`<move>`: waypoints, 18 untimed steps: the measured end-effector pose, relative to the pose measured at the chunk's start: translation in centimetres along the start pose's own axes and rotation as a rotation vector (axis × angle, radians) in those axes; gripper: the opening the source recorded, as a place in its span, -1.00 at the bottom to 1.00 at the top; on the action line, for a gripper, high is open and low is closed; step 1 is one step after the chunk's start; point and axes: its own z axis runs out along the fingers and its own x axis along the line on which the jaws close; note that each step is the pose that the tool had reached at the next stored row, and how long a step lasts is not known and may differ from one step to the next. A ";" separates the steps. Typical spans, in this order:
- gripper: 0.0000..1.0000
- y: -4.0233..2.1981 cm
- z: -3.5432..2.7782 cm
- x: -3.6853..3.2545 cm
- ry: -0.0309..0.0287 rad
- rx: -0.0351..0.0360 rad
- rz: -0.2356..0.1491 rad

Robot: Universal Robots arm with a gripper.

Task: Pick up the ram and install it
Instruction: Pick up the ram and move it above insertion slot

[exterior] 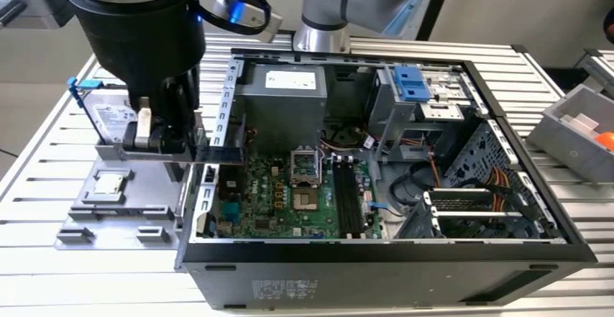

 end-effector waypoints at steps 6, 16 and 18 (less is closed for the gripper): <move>-1.00 -0.90 -0.02 -0.04 0.0000 0.0000 0.000; -1.00 -2.33 -0.06 -0.11 0.0001 0.0000 0.000; -1.00 -2.62 -0.07 -0.13 0.0001 -0.0001 0.000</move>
